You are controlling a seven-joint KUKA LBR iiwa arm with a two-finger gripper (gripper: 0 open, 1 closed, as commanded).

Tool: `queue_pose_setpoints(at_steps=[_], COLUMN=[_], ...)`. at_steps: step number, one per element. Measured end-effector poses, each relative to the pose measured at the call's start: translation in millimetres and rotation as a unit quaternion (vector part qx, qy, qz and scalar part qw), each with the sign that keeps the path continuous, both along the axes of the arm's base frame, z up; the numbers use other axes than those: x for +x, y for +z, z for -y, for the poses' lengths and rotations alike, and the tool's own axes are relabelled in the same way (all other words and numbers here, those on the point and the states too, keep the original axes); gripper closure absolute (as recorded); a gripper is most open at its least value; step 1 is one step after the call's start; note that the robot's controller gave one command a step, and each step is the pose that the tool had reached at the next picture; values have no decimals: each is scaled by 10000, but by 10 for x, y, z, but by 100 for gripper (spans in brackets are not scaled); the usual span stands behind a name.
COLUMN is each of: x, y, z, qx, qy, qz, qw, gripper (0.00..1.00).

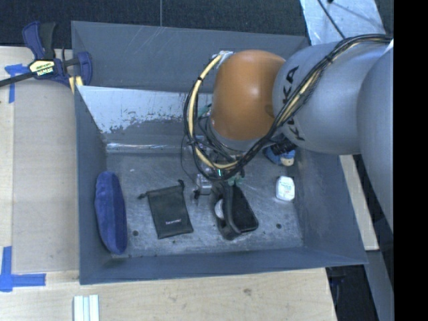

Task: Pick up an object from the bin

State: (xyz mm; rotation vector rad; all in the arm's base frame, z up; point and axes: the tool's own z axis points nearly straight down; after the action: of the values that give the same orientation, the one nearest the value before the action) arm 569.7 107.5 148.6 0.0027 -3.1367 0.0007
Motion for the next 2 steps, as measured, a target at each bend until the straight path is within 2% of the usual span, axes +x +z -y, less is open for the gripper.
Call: queue_pose_setpoints(at_steps=[1, 2], x=[-187, -167], y=[-801, -777], z=[-283, -281], qx=[6, 10], qy=[1090, 1079], qz=[16, 42], qw=[9940, 9941], gripper=[0, 100])
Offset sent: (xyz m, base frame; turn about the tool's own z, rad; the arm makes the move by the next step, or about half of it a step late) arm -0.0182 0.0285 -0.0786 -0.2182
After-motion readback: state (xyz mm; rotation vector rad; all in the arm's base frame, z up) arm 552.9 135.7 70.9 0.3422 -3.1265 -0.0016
